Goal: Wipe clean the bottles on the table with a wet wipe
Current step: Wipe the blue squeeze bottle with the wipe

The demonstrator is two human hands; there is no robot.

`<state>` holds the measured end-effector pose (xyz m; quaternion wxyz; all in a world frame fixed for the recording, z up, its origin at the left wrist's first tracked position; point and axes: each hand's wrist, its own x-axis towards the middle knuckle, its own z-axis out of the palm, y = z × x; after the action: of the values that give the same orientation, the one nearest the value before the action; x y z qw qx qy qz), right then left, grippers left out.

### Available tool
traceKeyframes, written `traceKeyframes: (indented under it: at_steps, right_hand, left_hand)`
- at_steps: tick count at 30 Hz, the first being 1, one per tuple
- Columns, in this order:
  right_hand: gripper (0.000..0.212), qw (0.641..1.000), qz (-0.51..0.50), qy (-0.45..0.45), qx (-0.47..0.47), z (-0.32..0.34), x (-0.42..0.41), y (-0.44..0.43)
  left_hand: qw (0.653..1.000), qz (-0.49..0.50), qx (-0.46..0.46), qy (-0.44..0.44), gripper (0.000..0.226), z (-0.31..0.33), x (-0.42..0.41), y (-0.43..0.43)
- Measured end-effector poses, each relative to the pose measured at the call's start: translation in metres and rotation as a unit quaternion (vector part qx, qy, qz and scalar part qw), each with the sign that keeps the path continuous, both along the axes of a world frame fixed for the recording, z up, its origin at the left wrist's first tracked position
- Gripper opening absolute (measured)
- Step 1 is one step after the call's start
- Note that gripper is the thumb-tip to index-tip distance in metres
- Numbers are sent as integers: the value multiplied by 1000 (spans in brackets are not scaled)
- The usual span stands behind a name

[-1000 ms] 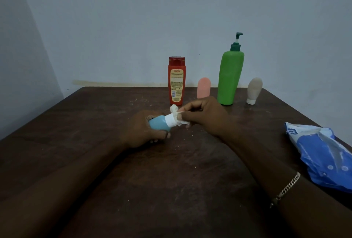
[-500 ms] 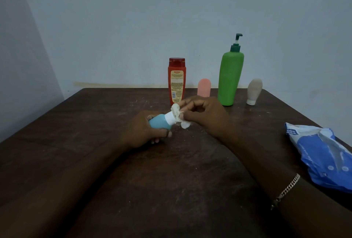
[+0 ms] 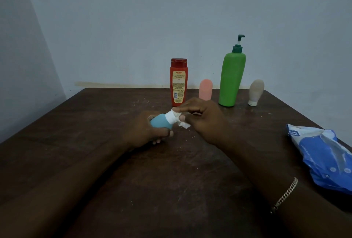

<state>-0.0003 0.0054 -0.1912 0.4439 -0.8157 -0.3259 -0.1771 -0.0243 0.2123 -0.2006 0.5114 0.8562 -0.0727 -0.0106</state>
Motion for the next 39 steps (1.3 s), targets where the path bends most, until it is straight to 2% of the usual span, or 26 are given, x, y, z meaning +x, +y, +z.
traceKeyframes:
  at_steps: [6, 10, 13, 15, 18, 20, 25, 29, 35, 39]
  right_hand:
    - [29, 999, -40, 21, -13, -3, 3, 0]
    - [33, 986, -25, 136, 90, -8, 7, -2]
    - [39, 958, -39, 223, 177, -10, 17, -5]
    - [46, 935, -19, 274, 226, -10, 19, -8]
    - [38, 944, -37, 257, 204, -18, 19, -9]
    - [27, 935, -54, 266, 229, -25, 20, -5]
    - [23, 936, -90, 241, 241, -31, 24, -5]
    - [21, 929, -89, 246, 262, -32, 29, -5]
    - [18, 926, -116, 247, 260, -42, 41, -5]
    - [16, 924, -123, 242, 270, -43, 44, -4]
  left_hand:
    - [999, 0, 3, -34, 33, -1, 1, 0]
    - [996, 38, -23, -78, 34, -1, 5, 3]
    - [988, 66, -131, -48, 30, 0, 10, 12]
    - [983, 78, -163, -28, 32, 1, 13, 18]
    - [990, 85, -100, -50, 24, 2, 19, 25]
    - [992, 79, -63, -78, 21, 5, 22, 27]
    - [985, 96, 21, -145, 32, 18, 32, 31]
    - [963, 115, 148, -197, 42, 41, 58, 40]
    - [939, 105, 266, -193, 44, 57, 106, 42]
    - [928, 107, 306, -184, 46, 55, 129, 44]
